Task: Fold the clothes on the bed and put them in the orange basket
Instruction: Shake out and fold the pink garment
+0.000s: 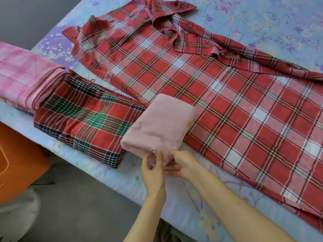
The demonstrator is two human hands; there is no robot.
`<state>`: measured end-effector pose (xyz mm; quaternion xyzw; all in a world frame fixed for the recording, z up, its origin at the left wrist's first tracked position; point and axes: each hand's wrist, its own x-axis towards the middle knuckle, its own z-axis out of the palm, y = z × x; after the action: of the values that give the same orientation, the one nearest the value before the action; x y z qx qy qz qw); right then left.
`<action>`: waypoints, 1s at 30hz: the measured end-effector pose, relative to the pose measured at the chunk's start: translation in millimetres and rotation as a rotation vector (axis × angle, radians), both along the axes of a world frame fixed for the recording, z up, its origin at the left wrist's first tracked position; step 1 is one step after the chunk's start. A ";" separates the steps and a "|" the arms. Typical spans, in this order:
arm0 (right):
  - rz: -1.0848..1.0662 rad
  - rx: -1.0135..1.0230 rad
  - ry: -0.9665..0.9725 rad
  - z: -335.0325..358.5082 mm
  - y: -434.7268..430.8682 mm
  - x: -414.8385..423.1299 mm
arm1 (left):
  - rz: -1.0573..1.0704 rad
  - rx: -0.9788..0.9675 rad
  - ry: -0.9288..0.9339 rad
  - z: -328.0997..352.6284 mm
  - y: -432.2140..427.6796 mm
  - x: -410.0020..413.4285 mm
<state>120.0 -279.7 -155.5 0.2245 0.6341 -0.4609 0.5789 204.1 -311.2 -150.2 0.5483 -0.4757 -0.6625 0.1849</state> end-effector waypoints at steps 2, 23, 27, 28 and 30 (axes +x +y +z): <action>0.081 0.005 -0.014 -3.0 6.5 -5.5 | 0.000 0.090 0.000 -2.3 0.9 1.2; -0.408 -0.015 0.400 -31.2 -22.6 -82.8 | 0.404 0.711 0.059 -43.6 -23.0 6.4; -0.395 0.023 0.376 -30.7 -23.8 -90.9 | 0.421 0.616 0.058 -45.7 -19.2 0.7; -0.382 0.019 0.346 -30.7 -21.1 -91.2 | 0.436 0.564 0.032 -44.7 -18.3 0.6; -0.390 0.019 0.317 -22.5 -10.5 -90.9 | 0.425 0.519 0.035 -38.2 -20.5 2.0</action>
<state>29.0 -290.1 -178.0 0.2732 0.6659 -0.5873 0.3702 206.1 -331.7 -188.5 0.6525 -0.1628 -0.7176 0.1813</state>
